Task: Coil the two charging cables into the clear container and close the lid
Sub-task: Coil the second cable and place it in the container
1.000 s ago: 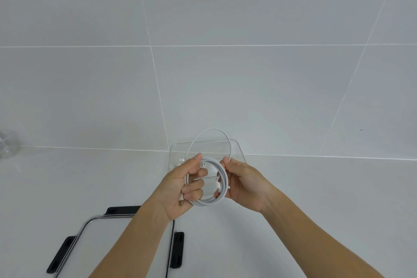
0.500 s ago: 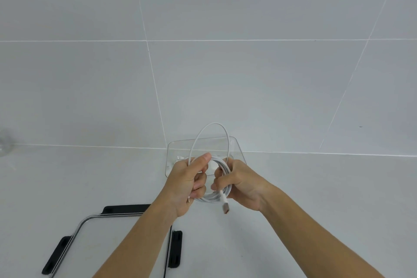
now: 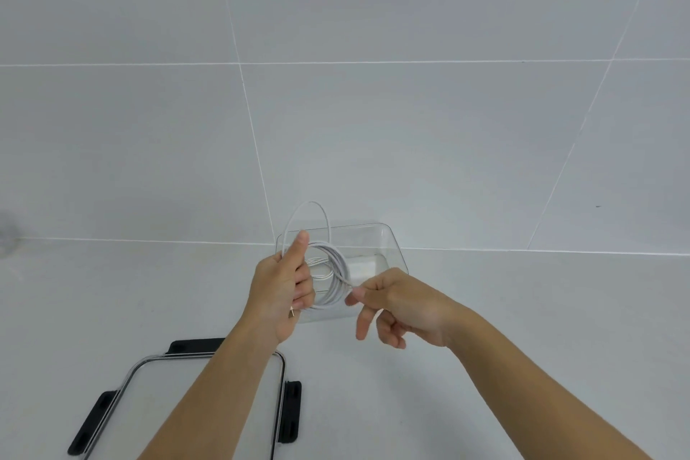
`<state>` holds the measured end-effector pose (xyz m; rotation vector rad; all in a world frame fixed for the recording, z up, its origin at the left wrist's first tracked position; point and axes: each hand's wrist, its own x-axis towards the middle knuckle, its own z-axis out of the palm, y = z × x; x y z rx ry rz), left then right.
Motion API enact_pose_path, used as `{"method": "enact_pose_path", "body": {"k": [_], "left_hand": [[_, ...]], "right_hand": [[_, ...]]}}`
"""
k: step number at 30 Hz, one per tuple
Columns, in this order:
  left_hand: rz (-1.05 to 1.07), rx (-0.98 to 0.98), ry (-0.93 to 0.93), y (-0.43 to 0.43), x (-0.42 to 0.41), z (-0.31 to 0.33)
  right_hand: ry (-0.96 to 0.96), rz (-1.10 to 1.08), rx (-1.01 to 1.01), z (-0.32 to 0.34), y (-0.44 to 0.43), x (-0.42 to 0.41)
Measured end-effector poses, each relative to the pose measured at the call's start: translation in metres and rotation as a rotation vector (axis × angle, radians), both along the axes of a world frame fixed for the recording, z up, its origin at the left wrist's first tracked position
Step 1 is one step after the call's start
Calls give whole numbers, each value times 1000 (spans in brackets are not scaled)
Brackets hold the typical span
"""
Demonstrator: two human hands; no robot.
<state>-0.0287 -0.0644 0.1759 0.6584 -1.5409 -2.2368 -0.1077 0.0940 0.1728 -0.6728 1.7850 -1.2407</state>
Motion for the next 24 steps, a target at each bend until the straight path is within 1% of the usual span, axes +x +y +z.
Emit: {"method": "enact_pose_path", "body": {"k": [3, 7, 9, 10, 12, 15, 18, 20, 21, 22, 24], "left_hand": [[54, 29, 33, -13, 2, 3], [140, 108, 58, -28, 7, 9], [149, 161, 48, -30, 7, 9], [139, 168, 41, -28, 7, 9], [112, 162, 24, -24, 5, 8], [51, 155, -4, -18, 3, 5], [0, 135, -22, -12, 2, 2], [-18, 133, -23, -8, 1, 1], [-18, 134, -21, -6, 0, 2], [-15, 131, -21, -5, 0, 2], [-1, 109, -23, -4, 0, 4]], "right_hand": [[60, 27, 36, -4, 16, -13], [106, -21, 64, -9, 51, -44], [125, -2, 97, -12, 65, -55], [164, 25, 134, -12, 69, -58], [276, 97, 245, -12, 72, -59], [362, 205, 430, -15, 70, -54], [505, 320, 673, -19, 60, -48], [658, 276, 803, -25, 50, -44], [733, 217, 816, -28, 45, -42], [796, 157, 795, -30, 41, -40], [865, 79, 684, -35, 33, -36]]}}
